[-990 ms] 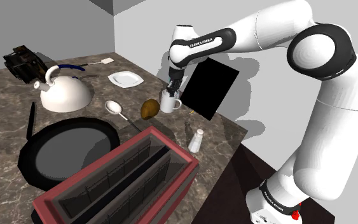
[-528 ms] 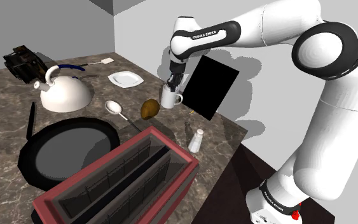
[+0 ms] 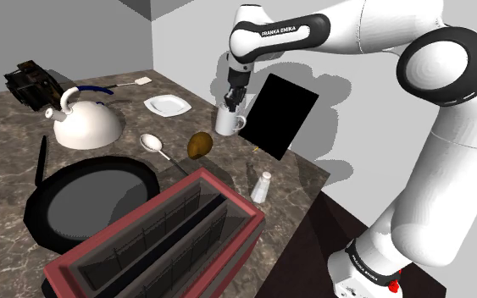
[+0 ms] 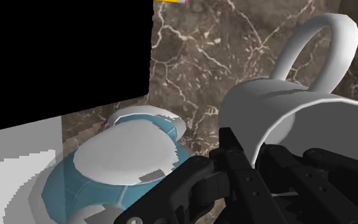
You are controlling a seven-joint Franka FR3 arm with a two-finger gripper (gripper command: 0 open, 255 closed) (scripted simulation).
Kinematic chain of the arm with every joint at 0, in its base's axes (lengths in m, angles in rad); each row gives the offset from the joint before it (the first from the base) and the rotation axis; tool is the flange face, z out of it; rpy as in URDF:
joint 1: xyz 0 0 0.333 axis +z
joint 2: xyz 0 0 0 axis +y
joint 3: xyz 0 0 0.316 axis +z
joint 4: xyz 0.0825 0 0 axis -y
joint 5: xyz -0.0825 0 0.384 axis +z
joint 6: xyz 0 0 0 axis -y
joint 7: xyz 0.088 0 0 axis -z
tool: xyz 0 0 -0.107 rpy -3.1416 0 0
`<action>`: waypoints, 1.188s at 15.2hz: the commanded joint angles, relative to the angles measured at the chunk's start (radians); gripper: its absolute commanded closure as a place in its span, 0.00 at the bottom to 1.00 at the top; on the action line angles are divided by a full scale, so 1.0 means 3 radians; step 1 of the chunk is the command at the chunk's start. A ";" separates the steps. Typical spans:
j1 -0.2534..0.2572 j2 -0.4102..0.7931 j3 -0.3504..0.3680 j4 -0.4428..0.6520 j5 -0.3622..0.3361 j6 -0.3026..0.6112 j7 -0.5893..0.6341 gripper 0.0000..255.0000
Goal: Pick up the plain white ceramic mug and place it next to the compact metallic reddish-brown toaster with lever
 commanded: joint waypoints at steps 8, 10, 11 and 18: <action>-0.0001 -0.0083 -0.0001 0.0287 0.0000 -0.0371 -0.0005 1.00; -0.0001 -0.0092 -0.0001 0.0364 0.0000 -0.0457 -0.0006 1.00; -0.0001 -0.0096 -0.0001 0.0404 0.0000 -0.0501 -0.0006 1.00; -0.0002 -0.0098 -0.0002 0.0715 0.0000 -0.0814 -0.0009 1.00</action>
